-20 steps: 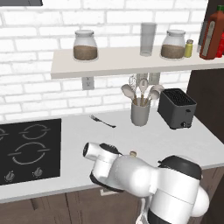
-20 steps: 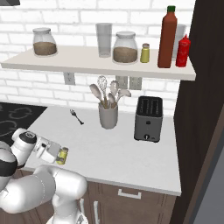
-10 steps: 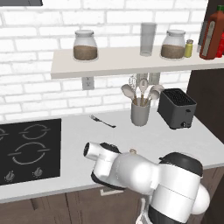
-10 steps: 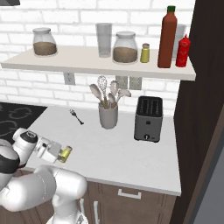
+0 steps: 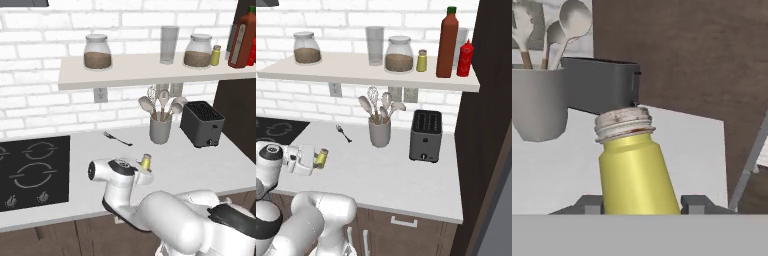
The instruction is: Put the shaker and condiment bottle from the counter next to their counterparts in the cabinet.
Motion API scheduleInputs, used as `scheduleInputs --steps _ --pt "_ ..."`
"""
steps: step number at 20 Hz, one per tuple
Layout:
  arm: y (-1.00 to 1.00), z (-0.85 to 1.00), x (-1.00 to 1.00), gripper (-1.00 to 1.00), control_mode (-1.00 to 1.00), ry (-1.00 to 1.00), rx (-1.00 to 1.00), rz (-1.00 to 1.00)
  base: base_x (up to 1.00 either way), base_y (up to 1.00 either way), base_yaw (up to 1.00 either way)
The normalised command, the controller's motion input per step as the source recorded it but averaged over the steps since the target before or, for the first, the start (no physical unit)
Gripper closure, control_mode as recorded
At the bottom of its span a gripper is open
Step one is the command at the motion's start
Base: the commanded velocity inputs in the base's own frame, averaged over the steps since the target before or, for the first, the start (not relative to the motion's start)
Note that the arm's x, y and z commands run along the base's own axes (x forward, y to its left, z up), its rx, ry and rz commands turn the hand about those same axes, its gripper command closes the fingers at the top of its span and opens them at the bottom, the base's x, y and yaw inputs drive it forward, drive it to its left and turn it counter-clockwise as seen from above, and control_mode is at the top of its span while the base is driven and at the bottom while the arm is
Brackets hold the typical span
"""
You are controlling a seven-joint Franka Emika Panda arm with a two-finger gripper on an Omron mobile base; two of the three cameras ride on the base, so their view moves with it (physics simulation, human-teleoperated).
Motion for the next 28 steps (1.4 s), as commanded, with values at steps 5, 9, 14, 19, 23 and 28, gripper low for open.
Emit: scheduleInputs --steps 5,9,14,19,23,28 --pt "-0.69 0.82 -0.01 1.00 -1.00 -0.30 -0.01 0.31 0.00 0.00 0.00" --pt "-0.91 0.64 0.00 1.00 -1.00 -0.28 -0.03 0.30 0.00 0.00 0.00" --pt "-0.82 0.56 -0.03 1.00 -1.00 -0.25 -0.08 0.22 0.00 0.00 0.00" --pt "-0.79 0.56 -0.12 1.00 -1.00 -0.15 -0.08 0.11 0.00 0.00 0.00" --pt "-0.80 0.66 -0.20 1.00 -1.00 0.00 -0.10 0.08 0.00 0.00 0.00" --pt "-0.91 0.60 -0.24 1.00 -1.00 0.00 -0.17 0.05 0.00 0.00 0.00"
